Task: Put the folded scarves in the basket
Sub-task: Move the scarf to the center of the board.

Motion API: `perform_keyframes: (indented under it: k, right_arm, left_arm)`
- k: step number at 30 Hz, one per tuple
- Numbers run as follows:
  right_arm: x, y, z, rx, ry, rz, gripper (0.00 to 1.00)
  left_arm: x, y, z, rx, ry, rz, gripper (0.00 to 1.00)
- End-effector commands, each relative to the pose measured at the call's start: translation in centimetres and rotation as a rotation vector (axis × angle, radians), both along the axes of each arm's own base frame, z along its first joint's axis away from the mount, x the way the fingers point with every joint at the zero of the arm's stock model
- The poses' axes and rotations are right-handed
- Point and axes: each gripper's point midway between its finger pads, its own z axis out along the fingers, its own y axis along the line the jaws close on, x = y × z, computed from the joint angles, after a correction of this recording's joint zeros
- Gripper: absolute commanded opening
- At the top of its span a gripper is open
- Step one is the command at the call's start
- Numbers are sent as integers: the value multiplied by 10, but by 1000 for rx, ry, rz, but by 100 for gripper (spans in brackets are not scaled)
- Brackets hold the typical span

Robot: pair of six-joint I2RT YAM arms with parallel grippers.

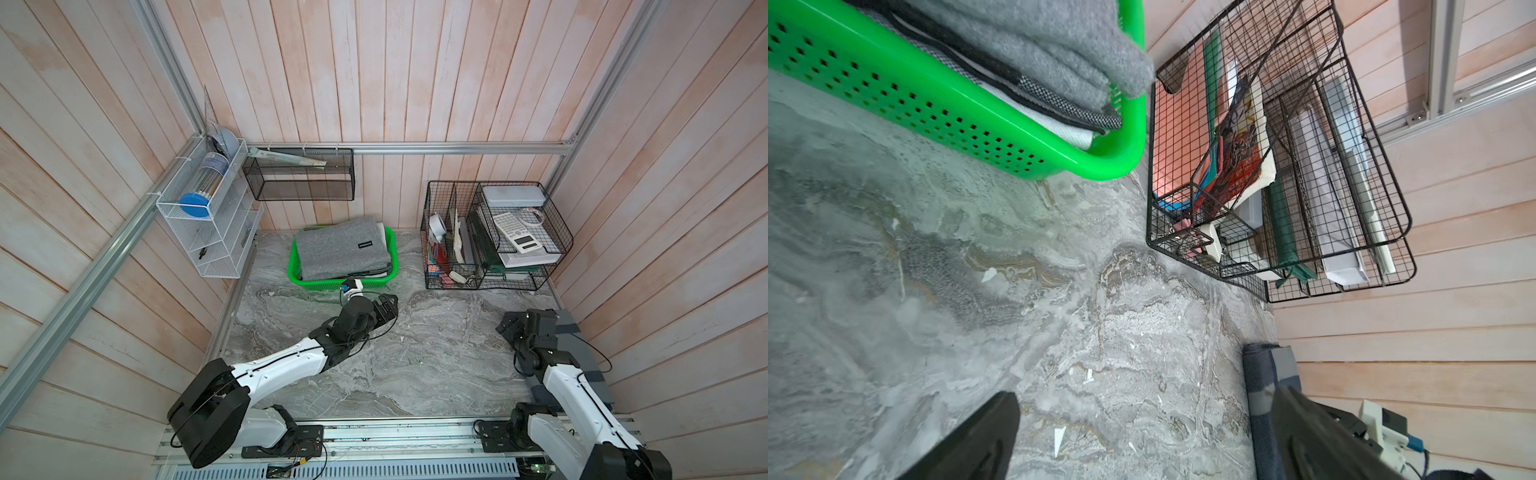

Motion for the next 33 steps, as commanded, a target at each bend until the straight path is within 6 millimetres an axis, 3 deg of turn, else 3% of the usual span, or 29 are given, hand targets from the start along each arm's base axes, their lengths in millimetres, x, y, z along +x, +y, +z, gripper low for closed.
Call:
perform_keyframes:
  k: [1, 10, 15, 23, 33]
  right_arm:
    - [-11, -15, -17, 19, 40, -82, 83]
    - [-25, -53, -32, 12, 104, -223, 82]
    - [-26, -56, -33, 56, 105, -266, 81]
    - [1, -27, 5, 125, -30, -52, 75]
    - [-21, -73, 38, -95, -100, -274, 80]
  left_arm:
    - [-3, 17, -8, 29, 1, 43, 100]
    - [-12, 38, -23, 53, 14, 71, 100]
    - [-14, 48, -28, 58, 17, 92, 100]
    - [-7, 51, -28, 58, 21, 98, 100]
    - [-6, 45, -32, 45, 37, 75, 100]
